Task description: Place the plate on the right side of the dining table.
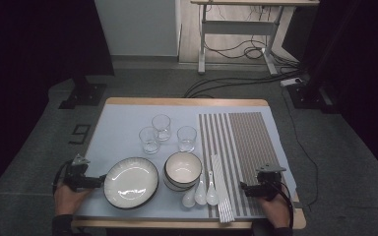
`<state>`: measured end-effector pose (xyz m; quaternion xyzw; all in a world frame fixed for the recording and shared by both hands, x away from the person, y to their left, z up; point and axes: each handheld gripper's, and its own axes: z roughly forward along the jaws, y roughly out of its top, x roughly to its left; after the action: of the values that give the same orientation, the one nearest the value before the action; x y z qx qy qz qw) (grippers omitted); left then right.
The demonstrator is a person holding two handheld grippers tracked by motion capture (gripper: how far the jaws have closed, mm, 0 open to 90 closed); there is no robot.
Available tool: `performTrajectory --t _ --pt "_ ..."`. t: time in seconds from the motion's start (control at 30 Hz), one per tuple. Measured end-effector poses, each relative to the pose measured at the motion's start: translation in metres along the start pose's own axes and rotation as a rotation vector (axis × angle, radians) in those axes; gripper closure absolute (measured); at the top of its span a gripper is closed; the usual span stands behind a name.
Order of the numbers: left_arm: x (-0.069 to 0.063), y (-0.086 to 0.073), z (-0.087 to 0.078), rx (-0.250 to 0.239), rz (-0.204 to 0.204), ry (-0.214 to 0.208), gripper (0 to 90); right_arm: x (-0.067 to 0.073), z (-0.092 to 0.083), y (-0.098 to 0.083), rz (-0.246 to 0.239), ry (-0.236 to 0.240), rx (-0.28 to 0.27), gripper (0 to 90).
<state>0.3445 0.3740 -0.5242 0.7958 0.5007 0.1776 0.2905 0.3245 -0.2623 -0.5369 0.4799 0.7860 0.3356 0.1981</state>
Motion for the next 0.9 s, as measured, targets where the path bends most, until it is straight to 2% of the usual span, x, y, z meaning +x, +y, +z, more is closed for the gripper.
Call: performTrajectory --t 0.67,0.9 --pt "0.0000 0.0001 -0.0004 -0.004 0.001 -0.001 1.2 0.0002 0.0001 -0.0001 0.001 -0.001 -0.002 0.0" --pt "0.0009 0.0017 -0.0041 -0.007 -0.017 -0.004 2.0 0.0002 0.0001 -0.0001 0.001 -0.001 -0.002 0.0"
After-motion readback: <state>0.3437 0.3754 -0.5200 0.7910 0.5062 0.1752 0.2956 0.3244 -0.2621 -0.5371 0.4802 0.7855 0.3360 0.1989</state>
